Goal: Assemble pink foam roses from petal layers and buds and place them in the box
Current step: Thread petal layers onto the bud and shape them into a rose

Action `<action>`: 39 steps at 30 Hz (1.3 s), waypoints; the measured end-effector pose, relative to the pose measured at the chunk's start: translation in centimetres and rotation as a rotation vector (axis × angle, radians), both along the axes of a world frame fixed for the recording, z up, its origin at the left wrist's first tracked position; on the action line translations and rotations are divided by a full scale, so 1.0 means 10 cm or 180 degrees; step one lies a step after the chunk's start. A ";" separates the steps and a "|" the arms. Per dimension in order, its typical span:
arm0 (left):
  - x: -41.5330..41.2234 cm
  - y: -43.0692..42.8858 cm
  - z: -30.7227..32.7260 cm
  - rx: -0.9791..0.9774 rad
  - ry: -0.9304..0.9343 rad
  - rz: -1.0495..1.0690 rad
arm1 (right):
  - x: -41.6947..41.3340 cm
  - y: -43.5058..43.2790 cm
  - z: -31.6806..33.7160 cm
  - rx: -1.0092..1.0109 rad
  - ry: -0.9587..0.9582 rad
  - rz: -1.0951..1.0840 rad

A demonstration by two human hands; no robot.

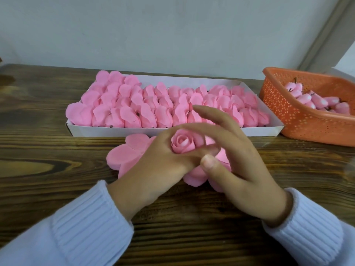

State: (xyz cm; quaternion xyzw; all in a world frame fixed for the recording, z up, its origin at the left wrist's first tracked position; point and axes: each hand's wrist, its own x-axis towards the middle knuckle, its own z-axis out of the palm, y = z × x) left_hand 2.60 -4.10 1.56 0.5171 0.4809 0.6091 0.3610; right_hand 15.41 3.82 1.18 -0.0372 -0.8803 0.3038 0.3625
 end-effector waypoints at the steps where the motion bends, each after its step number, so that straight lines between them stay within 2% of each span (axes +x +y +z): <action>1: 0.03 0.03 -0.05 0.0005 -0.0044 0.0041 | -0.01 0.00 -0.01 -0.0165 0.0062 0.0031; 4: -0.05 0.03 -0.10 0.0128 -0.0412 0.0213 | -0.02 0.01 -0.04 -0.0923 0.0375 -0.0102; 7: -0.04 0.03 -0.08 0.0005 -0.0527 0.0484 | -0.04 0.03 -0.03 -0.1595 0.0554 -0.0198; 11: -0.02 0.03 -0.04 0.0026 -0.0883 0.0150 | -0.06 0.00 -0.03 -0.2414 0.0201 0.0448; 14: 0.03 0.02 -0.03 0.0034 -0.0840 -0.0071 | -0.07 -0.03 -0.06 -0.2612 -0.0115 0.0694; 18: 0.04 0.01 -0.03 -0.0036 -0.0711 -0.0207 | -0.06 -0.02 -0.06 -0.2598 -0.0221 0.0731; 24: 0.04 -0.01 -0.06 -0.0195 -0.0762 -0.0241 | -0.07 -0.03 -0.06 -0.3302 -0.0398 0.1177; 30: 0.08 -0.01 -0.05 -0.0169 -0.0997 0.0004 | -0.09 -0.07 -0.06 -0.3535 -0.0307 0.1459; 35: 0.09 -0.02 -0.06 -0.0270 -0.0956 -0.0090 | -0.08 -0.06 -0.07 -0.3698 -0.0472 0.1406; 39: 0.11 -0.03 -0.05 -0.0214 -0.1028 -0.0024 | -0.09 -0.07 -0.08 -0.3997 -0.0247 0.1488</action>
